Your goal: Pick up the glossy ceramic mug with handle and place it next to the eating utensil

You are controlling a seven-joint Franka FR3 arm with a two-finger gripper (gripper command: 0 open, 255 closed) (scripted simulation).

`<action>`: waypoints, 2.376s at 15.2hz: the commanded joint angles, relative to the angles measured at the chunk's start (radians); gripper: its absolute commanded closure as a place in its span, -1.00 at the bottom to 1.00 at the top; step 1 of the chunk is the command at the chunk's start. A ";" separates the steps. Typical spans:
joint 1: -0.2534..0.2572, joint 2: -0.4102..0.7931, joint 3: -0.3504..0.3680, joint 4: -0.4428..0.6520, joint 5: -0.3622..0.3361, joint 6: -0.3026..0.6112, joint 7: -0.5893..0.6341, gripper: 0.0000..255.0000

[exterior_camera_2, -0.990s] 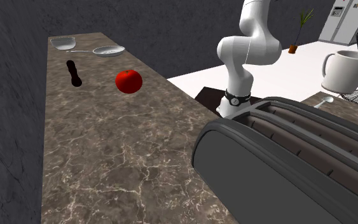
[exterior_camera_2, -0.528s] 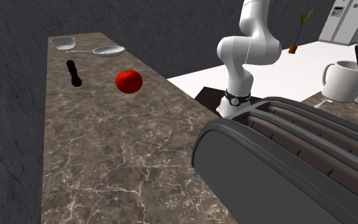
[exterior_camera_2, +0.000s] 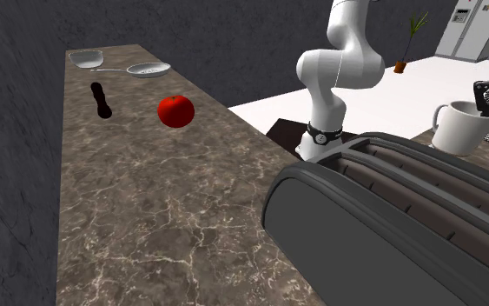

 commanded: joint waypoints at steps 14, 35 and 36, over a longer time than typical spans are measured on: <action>-0.017 0.072 0.132 -0.133 0.074 0.217 -0.014 1.00; -0.010 0.034 0.063 -0.065 0.034 0.106 -0.008 -1.00; -0.010 0.034 0.063 -0.065 0.034 0.106 -0.008 -1.00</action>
